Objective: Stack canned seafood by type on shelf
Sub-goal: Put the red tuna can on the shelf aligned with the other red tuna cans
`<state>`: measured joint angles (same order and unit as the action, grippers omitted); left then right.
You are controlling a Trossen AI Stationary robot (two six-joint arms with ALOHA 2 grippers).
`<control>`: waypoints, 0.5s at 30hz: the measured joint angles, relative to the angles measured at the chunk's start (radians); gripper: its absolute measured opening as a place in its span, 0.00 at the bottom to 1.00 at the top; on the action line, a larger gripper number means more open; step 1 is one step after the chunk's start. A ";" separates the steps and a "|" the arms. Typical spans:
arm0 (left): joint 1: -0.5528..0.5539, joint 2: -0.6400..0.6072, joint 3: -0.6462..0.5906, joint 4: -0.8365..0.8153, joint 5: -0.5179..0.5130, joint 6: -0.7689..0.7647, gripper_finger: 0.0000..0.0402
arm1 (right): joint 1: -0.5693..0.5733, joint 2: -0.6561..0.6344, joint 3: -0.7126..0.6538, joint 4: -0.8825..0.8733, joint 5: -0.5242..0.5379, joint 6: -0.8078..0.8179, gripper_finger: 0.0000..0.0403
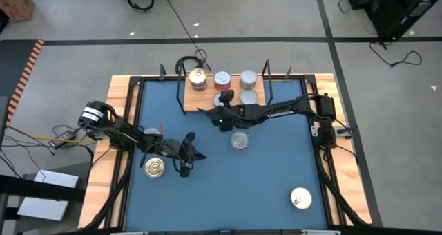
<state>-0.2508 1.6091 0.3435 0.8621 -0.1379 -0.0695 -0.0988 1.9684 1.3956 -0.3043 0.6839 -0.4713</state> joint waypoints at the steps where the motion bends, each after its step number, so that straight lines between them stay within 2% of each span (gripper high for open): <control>1: 0.000 0.000 0.000 0.000 0.000 0.000 0.02 | -0.004 -0.004 0.000 0.002 0.000 0.000 0.74; 9: 0.000 0.000 0.000 -0.004 0.000 -0.009 0.02 | -0.006 -0.026 0.000 0.030 -0.014 0.004 0.64; 13: 0.000 0.000 0.000 0.000 0.020 -0.009 0.02 | 0.032 -0.068 0.000 -0.024 0.009 0.058 0.52; 15: 0.000 0.000 0.000 0.002 0.040 -0.009 0.02 | 0.051 -0.088 0.000 -0.065 -0.019 0.126 0.43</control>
<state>-0.2511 1.6093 0.3435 0.8636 -0.0977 -0.0789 -0.0474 1.8808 1.3952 -0.3689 0.6650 -0.3457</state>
